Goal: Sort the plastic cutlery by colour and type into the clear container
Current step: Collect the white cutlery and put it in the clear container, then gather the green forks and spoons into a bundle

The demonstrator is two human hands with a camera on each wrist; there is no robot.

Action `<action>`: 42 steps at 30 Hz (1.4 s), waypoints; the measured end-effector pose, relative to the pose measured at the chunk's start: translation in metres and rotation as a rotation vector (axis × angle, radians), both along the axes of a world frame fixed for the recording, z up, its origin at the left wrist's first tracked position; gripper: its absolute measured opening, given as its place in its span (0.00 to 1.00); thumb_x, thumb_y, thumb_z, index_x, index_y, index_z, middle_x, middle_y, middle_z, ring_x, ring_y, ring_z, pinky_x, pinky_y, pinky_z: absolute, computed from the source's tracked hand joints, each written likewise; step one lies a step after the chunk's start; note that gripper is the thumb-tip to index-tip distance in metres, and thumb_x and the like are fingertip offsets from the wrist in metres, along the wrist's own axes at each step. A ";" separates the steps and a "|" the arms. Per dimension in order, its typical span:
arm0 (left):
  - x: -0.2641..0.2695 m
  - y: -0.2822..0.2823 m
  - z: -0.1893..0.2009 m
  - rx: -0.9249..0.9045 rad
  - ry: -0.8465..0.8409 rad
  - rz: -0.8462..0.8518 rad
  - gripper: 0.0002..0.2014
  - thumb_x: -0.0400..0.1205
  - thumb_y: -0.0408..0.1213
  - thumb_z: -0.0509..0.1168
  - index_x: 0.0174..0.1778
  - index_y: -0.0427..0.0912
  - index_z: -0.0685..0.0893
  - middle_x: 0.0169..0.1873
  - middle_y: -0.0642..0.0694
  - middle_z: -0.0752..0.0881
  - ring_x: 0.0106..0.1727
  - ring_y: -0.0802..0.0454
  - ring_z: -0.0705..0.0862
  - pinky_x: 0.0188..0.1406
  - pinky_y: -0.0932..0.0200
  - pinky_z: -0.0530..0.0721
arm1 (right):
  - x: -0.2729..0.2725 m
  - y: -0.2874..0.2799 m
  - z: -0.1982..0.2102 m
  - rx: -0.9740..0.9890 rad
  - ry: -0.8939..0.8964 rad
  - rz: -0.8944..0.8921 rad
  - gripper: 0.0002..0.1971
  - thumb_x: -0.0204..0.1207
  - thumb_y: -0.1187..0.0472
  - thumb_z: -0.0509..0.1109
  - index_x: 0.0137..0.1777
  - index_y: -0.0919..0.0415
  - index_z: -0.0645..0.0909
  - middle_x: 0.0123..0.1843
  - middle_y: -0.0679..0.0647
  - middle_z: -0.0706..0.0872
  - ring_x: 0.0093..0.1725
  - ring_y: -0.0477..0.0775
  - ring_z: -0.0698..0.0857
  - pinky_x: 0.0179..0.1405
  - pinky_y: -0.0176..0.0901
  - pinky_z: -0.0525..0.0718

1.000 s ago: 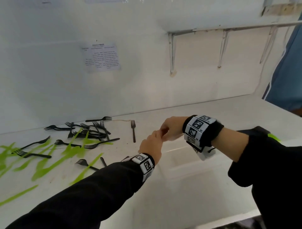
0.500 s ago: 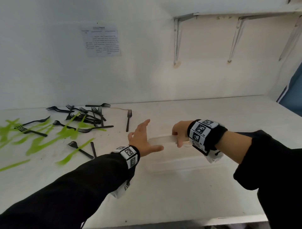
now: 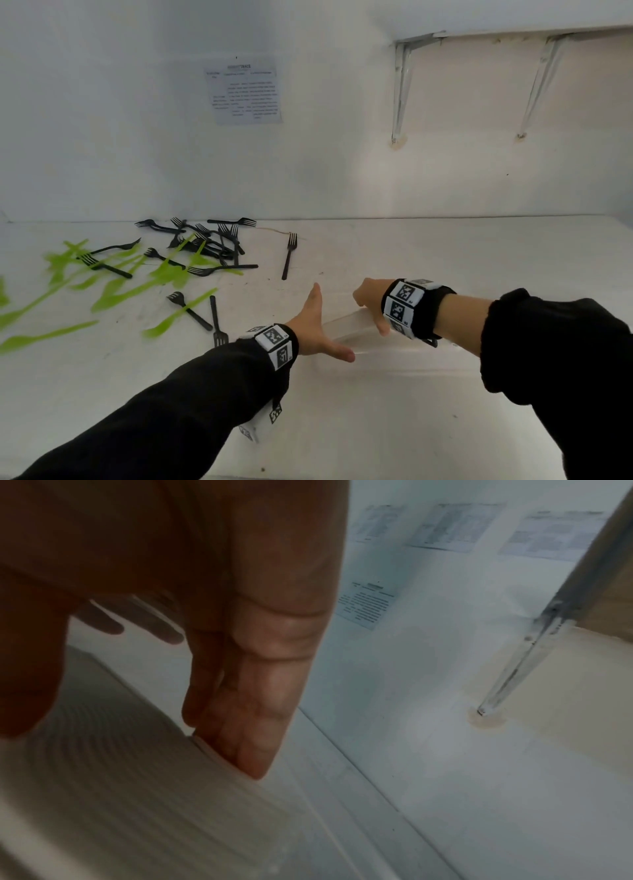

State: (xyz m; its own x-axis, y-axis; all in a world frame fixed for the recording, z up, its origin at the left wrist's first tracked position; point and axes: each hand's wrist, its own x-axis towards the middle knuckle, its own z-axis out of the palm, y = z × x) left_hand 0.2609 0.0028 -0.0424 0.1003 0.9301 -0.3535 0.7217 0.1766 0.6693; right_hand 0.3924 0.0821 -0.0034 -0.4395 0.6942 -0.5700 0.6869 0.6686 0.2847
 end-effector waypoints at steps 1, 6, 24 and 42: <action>0.000 0.000 -0.001 -0.001 -0.002 0.006 0.71 0.62 0.50 0.82 0.79 0.44 0.27 0.83 0.47 0.37 0.84 0.50 0.44 0.82 0.52 0.51 | -0.001 0.002 -0.004 0.014 0.009 0.019 0.30 0.65 0.57 0.80 0.65 0.66 0.77 0.50 0.56 0.83 0.54 0.59 0.83 0.58 0.46 0.82; 0.000 0.002 -0.005 0.012 -0.005 0.012 0.70 0.62 0.51 0.81 0.80 0.43 0.28 0.83 0.47 0.37 0.84 0.51 0.43 0.82 0.54 0.50 | -0.001 0.005 -0.030 0.058 -0.040 0.061 0.32 0.58 0.55 0.84 0.63 0.62 0.77 0.59 0.57 0.81 0.56 0.61 0.85 0.56 0.53 0.85; -0.003 0.001 -0.012 -0.007 -0.105 0.049 0.70 0.62 0.51 0.81 0.80 0.48 0.29 0.84 0.49 0.44 0.83 0.51 0.49 0.80 0.54 0.55 | -0.011 -0.017 0.005 0.059 0.089 -0.011 0.31 0.72 0.55 0.75 0.71 0.69 0.72 0.69 0.62 0.77 0.66 0.62 0.80 0.60 0.48 0.80; -0.029 -0.014 0.012 0.131 -0.202 0.034 0.52 0.73 0.53 0.73 0.83 0.46 0.44 0.82 0.51 0.53 0.80 0.51 0.61 0.75 0.57 0.65 | -0.044 -0.014 0.087 0.076 0.546 -0.138 0.15 0.79 0.48 0.64 0.60 0.54 0.81 0.59 0.48 0.82 0.59 0.48 0.80 0.60 0.39 0.78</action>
